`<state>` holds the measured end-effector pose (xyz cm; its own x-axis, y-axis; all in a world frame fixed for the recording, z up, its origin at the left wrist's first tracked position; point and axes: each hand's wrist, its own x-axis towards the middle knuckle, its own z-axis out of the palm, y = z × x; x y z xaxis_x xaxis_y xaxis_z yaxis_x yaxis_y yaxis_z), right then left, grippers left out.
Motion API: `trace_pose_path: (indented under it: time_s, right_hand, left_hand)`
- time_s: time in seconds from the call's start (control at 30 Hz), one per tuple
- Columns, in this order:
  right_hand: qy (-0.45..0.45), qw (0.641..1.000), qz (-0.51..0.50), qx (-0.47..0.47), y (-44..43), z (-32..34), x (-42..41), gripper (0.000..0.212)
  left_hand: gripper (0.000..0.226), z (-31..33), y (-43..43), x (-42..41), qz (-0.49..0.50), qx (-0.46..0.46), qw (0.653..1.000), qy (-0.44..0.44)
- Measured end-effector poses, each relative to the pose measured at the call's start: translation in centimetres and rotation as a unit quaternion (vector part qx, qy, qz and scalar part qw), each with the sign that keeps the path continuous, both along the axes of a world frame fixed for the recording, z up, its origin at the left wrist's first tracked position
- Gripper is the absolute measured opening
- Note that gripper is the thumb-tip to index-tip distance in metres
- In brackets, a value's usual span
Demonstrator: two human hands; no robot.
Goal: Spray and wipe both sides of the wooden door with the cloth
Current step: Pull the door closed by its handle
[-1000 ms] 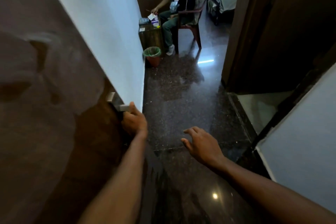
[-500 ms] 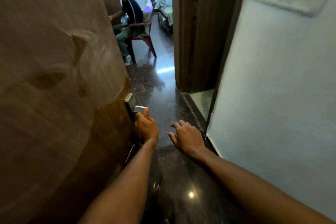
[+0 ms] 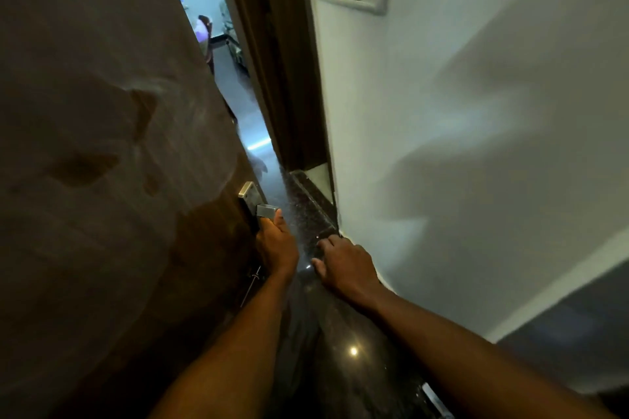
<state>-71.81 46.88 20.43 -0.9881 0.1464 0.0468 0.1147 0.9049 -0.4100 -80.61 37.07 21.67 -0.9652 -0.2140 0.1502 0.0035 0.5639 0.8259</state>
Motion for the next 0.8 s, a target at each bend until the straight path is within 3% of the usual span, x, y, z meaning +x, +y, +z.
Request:
trace_pose_path:
  time_s: [0.4, 0.6, 0.8]
  right_hand:
    - [0.004, 0.991, -0.110, 0.078, 2.5, 0.3, 12.5, 0.038]
    - [-0.049, 0.984, -0.144, 0.087, 2.3, -0.3, 19.9, 0.039]
    - [-0.074, 0.969, -0.199, 0.127, 3.1, -0.1, 26.9, 0.042]
  left_hand:
    - [0.047, 0.5, 5.3, 9.7, -0.099, 0.001, 0.995, 0.013]
    - [0.052, 0.7, 7.0, 13.9, -0.119, -0.056, 0.991, 0.015]
    - [0.053, -0.2, 8.9, 18.0, -0.183, 0.010, 0.983, 0.008]
